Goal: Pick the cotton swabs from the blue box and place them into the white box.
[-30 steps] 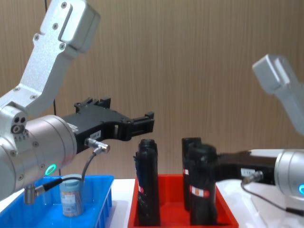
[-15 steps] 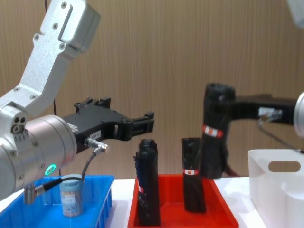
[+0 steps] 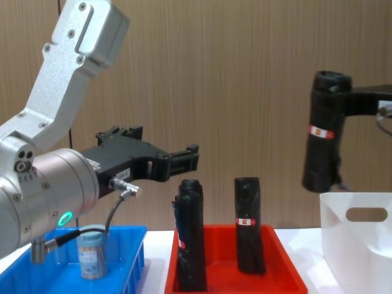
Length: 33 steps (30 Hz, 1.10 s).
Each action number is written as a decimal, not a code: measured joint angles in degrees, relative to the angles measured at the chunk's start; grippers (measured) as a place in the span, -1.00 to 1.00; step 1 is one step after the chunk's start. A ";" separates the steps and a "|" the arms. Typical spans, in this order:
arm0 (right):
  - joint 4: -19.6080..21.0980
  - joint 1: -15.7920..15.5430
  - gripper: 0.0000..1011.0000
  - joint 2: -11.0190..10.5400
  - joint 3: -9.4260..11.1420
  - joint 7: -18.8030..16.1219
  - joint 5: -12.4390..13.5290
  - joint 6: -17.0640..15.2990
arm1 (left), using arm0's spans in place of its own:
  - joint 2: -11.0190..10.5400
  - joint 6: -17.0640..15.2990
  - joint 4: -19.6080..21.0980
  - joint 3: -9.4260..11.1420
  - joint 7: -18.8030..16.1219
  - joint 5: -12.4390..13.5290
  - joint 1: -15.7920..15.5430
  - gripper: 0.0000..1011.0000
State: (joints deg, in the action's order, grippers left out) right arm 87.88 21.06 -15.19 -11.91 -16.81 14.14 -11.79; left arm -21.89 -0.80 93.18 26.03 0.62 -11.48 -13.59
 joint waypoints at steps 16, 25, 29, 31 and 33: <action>-10.47 4.39 -0.28 -1.32 2.44 3.20 -3.12 2.48 | 0.00 0.00 0.00 0.00 0.00 0.00 0.00 0.98; -18.34 6.74 -0.28 -0.98 2.79 4.31 -3.62 5.25 | 0.00 0.00 0.00 0.00 0.00 0.00 0.00 0.98; -21.04 7.49 -0.28 -0.75 2.81 4.60 -3.48 6.04 | 0.00 0.00 0.00 0.00 0.00 0.00 0.00 0.98; -23.24 8.06 -0.28 -0.52 2.81 4.78 -3.14 6.69 | 0.00 0.00 0.00 0.00 0.00 0.00 0.00 0.98; -25.16 8.60 -0.28 -0.30 2.80 5.02 -2.87 7.26 | 0.00 0.00 0.00 0.00 0.00 0.00 0.00 0.98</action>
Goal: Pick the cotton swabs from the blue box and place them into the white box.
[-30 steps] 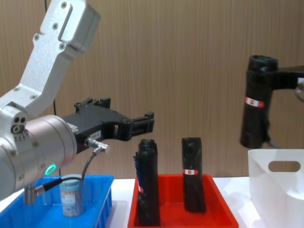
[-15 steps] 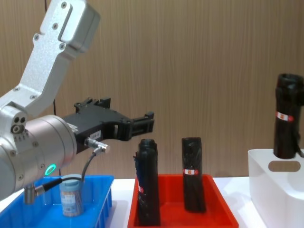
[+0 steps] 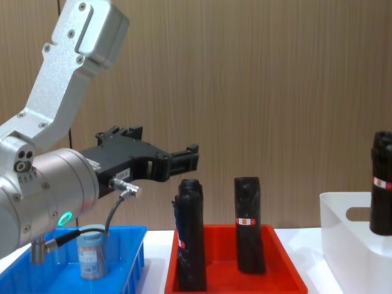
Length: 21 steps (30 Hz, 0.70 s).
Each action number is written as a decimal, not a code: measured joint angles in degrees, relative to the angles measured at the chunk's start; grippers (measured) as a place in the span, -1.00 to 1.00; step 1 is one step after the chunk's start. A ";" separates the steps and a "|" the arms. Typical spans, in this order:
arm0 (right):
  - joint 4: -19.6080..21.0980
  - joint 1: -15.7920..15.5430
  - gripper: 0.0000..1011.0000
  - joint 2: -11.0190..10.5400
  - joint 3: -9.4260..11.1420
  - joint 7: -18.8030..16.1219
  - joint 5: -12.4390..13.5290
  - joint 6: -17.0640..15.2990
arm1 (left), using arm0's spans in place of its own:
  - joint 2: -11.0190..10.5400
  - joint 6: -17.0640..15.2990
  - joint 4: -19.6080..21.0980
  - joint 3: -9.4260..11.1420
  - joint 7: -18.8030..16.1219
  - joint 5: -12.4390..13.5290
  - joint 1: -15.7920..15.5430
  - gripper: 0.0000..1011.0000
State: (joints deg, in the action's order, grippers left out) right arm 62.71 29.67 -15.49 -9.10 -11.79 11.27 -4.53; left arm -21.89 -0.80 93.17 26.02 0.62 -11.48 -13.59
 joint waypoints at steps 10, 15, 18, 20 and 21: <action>-6.92 1.96 -0.28 0.84 -0.17 0.62 0.85 2.07 | 0.00 0.00 0.00 0.00 0.00 0.00 0.00 0.98; -8.82 2.53 -0.14 1.06 -0.19 0.95 1.15 2.74 | 0.00 0.00 0.00 0.00 0.00 0.00 0.00 0.98; -9.79 2.81 0.09 1.18 -0.16 1.10 1.46 3.38 | 0.00 0.00 0.00 0.00 0.00 0.00 0.00 0.98; -10.01 2.86 0.21 1.21 -0.14 1.21 1.52 3.52 | 0.00 0.00 0.00 0.00 0.00 0.00 0.00 0.98; -10.14 2.88 0.23 1.23 -0.11 1.28 1.57 3.67 | 0.00 0.00 0.00 0.00 0.00 0.00 0.00 0.98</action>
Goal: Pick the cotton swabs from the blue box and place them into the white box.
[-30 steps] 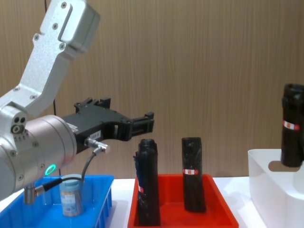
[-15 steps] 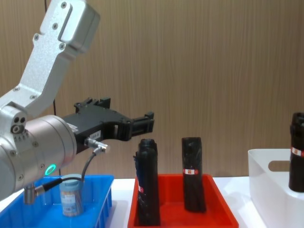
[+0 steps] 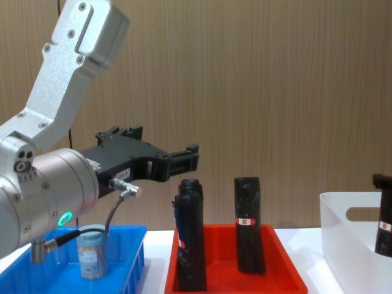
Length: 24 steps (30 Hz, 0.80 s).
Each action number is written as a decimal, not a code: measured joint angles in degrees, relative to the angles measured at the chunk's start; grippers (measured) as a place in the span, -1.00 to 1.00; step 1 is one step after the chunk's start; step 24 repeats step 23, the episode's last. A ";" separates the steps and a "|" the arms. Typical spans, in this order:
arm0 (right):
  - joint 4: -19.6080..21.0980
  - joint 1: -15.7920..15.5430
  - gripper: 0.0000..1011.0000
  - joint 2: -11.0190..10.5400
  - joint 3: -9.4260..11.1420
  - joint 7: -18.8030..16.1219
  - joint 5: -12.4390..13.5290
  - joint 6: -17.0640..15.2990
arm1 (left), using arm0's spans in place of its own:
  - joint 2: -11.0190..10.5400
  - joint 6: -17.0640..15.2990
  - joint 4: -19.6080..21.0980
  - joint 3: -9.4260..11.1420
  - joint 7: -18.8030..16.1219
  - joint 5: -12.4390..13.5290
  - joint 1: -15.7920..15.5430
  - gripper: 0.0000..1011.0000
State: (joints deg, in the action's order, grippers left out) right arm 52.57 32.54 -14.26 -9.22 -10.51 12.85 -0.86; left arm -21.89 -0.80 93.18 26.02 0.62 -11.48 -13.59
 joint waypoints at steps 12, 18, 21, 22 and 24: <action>0.25 -0.24 0.94 0.05 0.21 0.42 0.61 0.51 | 0.00 0.00 0.00 0.00 0.00 0.00 0.00 0.98; 0.42 -0.37 0.98 0.05 0.26 0.51 0.80 0.62 | 0.00 0.00 0.00 0.00 0.00 0.00 0.00 0.98; 0.46 -0.40 0.98 0.05 0.27 0.54 0.82 0.64 | 0.00 0.00 0.00 0.00 0.00 0.00 0.00 0.98; 0.47 -0.41 0.98 0.05 0.28 0.55 0.83 0.65 | 0.00 0.00 0.00 0.00 0.00 0.00 0.00 0.98; 0.48 -0.42 0.98 0.05 0.28 0.55 0.83 0.65 | 0.00 0.00 0.00 0.00 0.00 0.00 0.00 0.98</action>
